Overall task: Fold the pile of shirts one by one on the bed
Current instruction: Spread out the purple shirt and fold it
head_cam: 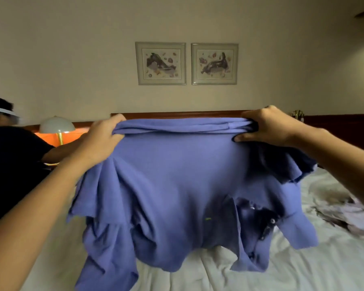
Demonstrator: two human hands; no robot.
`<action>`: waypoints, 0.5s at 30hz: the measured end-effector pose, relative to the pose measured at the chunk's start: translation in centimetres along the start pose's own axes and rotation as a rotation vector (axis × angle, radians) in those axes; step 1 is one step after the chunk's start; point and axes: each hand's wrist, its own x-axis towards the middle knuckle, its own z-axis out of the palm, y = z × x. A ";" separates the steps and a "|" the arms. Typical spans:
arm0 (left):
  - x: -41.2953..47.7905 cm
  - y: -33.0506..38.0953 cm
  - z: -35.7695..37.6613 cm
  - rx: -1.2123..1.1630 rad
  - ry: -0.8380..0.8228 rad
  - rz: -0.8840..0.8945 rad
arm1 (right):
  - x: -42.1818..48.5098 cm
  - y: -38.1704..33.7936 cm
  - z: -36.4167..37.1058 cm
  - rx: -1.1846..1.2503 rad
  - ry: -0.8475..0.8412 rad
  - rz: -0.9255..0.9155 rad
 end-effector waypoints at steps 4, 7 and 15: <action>0.0 -1.3 1.3 -0.082 -0.204 0.033 | 1.1 1.1 1.6 0.026 -0.253 0.116; -0.1 -4.3 4.9 0.001 -0.424 -0.014 | 1.4 2.0 5.5 0.130 -0.509 0.117; 13.2 -9.7 11.2 0.197 -0.012 -0.158 | 13.9 7.8 13.8 -0.166 0.016 0.324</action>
